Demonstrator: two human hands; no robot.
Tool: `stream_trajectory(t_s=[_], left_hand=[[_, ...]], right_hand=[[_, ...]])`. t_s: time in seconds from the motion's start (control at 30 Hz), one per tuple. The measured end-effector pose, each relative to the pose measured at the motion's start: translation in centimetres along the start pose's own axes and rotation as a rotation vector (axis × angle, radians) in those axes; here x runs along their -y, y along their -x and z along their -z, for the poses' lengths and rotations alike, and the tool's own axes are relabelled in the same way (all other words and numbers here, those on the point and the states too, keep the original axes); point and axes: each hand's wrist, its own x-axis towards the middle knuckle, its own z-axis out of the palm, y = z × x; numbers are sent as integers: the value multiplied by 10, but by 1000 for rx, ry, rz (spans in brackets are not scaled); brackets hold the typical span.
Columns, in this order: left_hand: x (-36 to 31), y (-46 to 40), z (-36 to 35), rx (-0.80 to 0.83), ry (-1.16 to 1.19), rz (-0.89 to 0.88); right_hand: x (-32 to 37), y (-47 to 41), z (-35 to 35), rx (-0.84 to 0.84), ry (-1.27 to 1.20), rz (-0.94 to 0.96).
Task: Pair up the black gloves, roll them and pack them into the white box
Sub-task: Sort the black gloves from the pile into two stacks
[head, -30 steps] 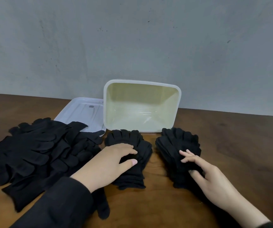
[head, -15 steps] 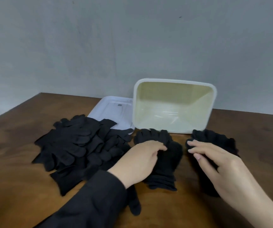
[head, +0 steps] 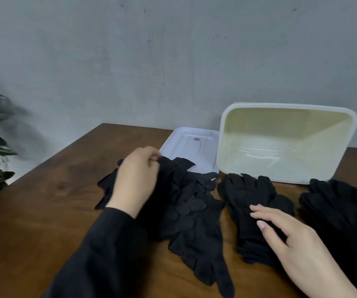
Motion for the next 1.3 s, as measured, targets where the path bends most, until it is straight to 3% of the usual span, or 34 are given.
stream_trajectory(t_s=[0.1, 0.23, 0.53, 0.63, 0.77, 0.97, 1.1, 1.3], left_hand=[[41, -12, 15, 166, -202, 112], [59, -11, 27, 333, -323, 107], [35, -12, 38, 65, -371, 107], [0, -1, 49, -25, -153, -7], [-53, 14, 49, 22, 329, -17], [-108, 32, -19, 334, 1102, 325], [-120, 49, -55, 448, 1192, 490], [-118, 64, -70, 580, 1291, 472]], right_hand=[[0, -1, 0, 4, -7, -2], [1, 0, 2, 11, -36, -24], [6, 0, 4, 38, -16, -37], [7, 0, 5, 47, 1, -41], [11, 2, 7, 52, 8, -56], [23, 5, 18, -54, -164, -79], [26, 8, 21, -114, -451, -84], [29, 8, 22, -30, -344, -74]])
